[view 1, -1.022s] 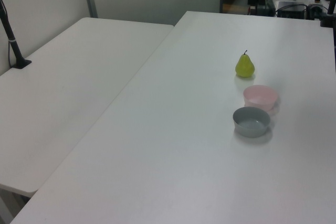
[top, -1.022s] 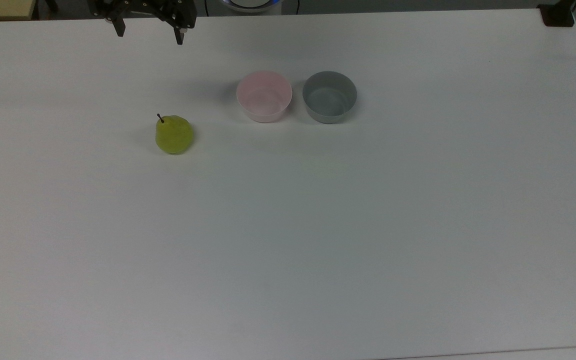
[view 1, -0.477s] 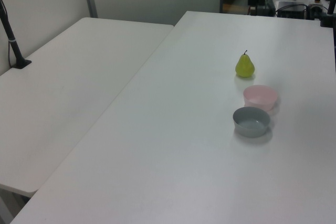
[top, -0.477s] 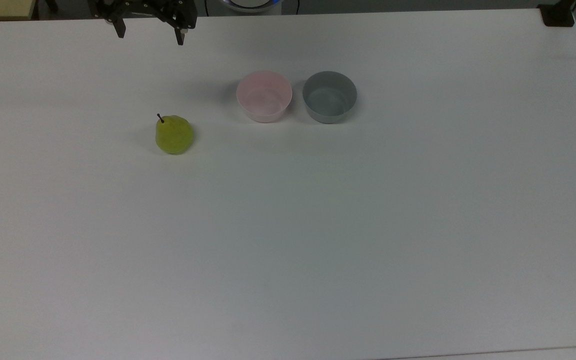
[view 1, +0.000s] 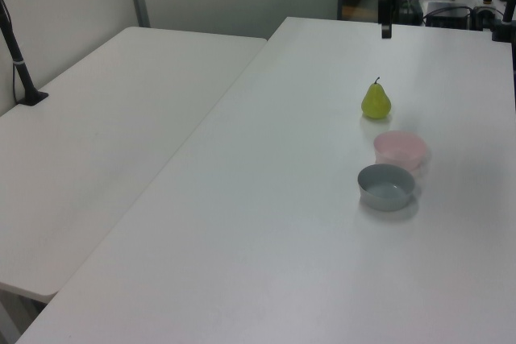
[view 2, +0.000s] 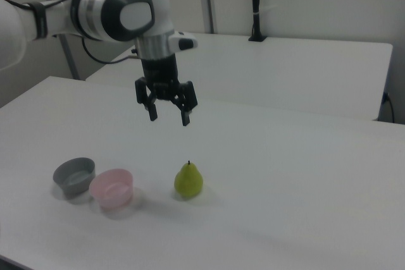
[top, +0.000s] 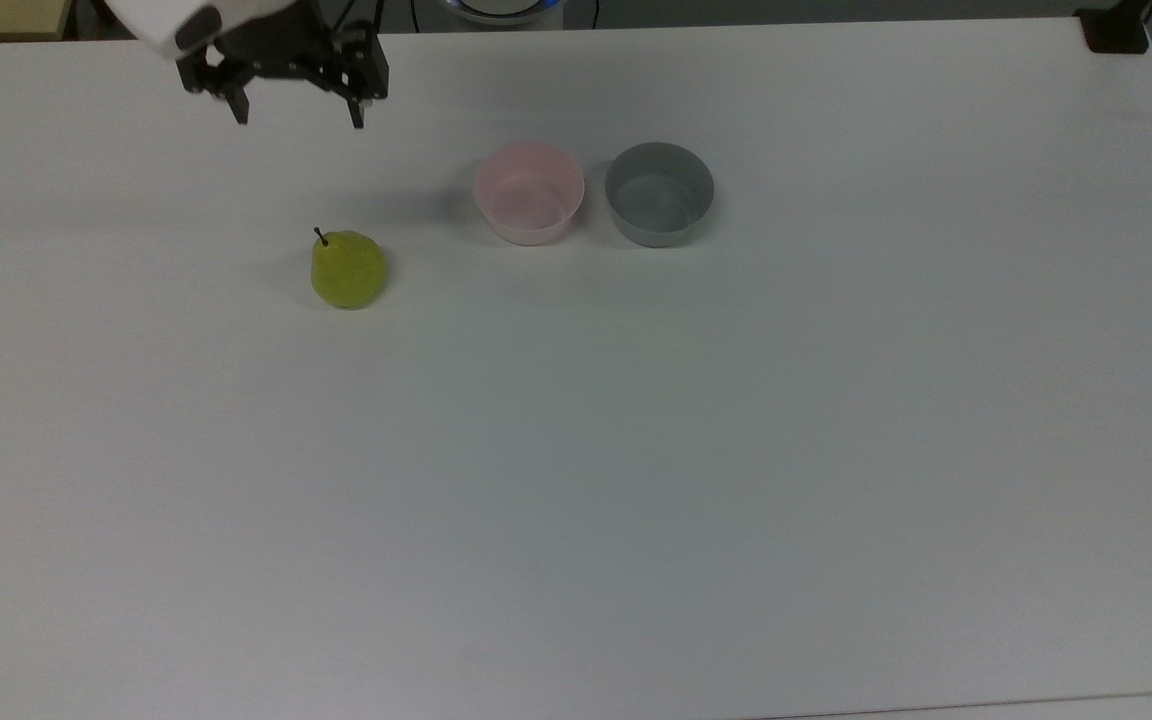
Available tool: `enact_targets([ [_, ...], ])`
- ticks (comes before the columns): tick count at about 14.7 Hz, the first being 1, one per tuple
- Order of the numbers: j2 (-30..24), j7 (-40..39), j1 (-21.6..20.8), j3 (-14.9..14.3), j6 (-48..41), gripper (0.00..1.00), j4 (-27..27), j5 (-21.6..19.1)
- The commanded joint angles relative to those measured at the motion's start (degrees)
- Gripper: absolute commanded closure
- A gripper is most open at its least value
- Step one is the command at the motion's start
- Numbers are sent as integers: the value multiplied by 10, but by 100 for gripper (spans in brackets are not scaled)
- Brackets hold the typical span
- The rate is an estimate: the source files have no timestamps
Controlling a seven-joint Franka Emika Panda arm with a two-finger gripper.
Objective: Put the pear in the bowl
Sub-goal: 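Lower the open gripper over the yellow-green pear, then close the gripper around the pear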
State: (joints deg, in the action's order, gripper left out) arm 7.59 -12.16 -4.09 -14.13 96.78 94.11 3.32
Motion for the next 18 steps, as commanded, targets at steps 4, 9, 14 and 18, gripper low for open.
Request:
enact_targets([
  [4, 91, -37, -10, -13, 55, 0, 11, 4],
  [9, 124, -64, -12, -14, 127, 0, 54, 15],
  [14, 147, -65, -14, -14, 176, 0, 92, 40],
  [18, 145, -73, -14, -14, 184, 28, 99, 41],
])
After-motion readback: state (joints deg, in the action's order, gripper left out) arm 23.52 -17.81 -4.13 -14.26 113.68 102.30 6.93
